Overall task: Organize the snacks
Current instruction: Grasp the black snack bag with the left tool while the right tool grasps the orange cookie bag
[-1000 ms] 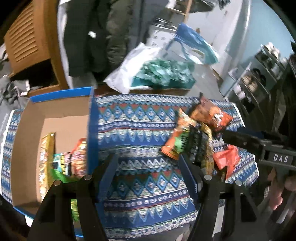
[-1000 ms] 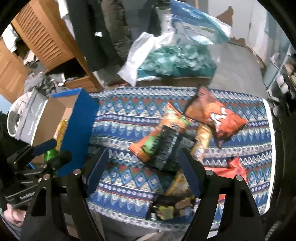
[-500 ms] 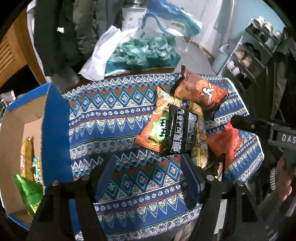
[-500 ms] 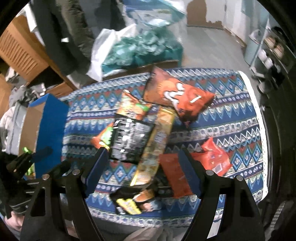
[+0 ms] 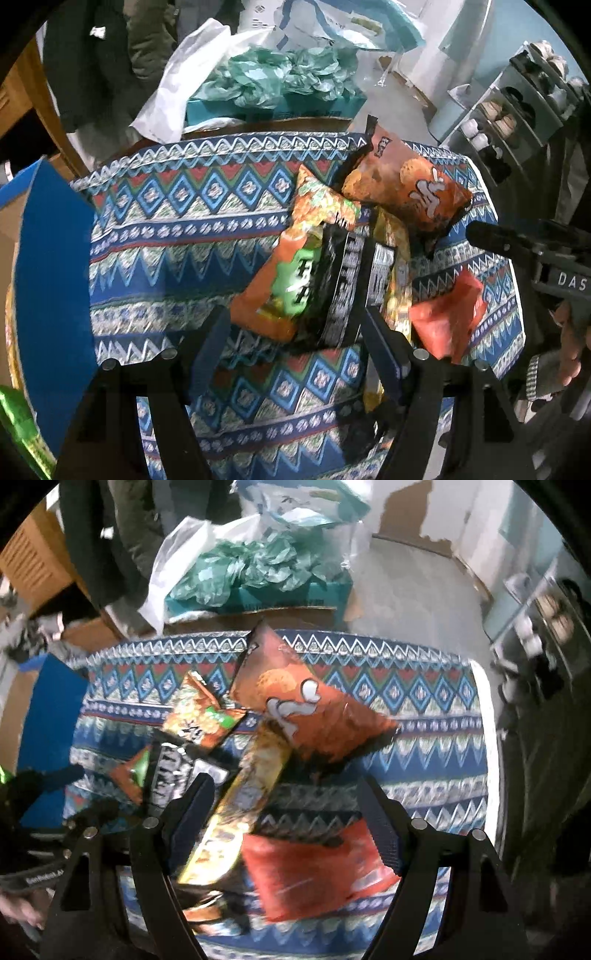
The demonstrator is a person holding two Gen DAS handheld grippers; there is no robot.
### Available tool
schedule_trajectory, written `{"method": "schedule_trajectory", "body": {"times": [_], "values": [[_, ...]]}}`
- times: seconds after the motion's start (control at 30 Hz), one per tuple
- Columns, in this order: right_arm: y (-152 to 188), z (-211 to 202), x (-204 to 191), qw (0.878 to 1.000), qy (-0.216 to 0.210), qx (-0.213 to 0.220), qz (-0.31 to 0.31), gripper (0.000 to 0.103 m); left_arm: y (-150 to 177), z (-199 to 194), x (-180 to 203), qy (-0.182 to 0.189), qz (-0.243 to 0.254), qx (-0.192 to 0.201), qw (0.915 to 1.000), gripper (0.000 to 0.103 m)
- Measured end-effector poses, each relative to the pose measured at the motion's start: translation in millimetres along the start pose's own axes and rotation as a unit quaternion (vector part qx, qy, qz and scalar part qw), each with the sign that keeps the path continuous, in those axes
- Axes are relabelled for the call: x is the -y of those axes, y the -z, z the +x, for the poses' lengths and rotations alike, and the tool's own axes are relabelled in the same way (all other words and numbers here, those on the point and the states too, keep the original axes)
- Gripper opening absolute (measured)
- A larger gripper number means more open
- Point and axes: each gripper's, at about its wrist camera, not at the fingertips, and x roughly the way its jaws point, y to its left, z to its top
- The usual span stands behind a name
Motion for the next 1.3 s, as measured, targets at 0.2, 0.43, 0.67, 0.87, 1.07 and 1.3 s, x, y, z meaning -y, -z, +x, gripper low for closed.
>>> {"method": "schedule_trajectory", "body": {"times": [0.2,0.43,0.67,0.87,1.07,1.3], "values": [[-24,21,-4,0.996,0.026,-0.003,-0.088,0.079,-18,19,13,0.005,0.007,-0.007,0.9999,0.078],[-42,39,-9,0.985,0.050,0.010,-0.167,0.078,-21,42,21,0.001,0.008,-0.031,0.9995,0.078],[-46,67,-8,0.982,0.048,-0.015,-0.180,0.078,-19,56,20,0.012,-0.013,-0.048,0.9987,0.081],[-39,83,-8,0.981,0.056,-0.029,-0.186,0.078,-21,62,34,0.001,0.002,-0.048,0.9988,0.083],[-27,92,-4,0.981,0.050,-0.056,-0.178,0.059,-22,64,44,-0.009,0.011,-0.046,0.9988,0.086],[-17,84,20,0.992,0.034,-0.078,-0.090,0.049,-17,72,56,-0.042,0.040,-0.048,0.9972,0.089]]}}
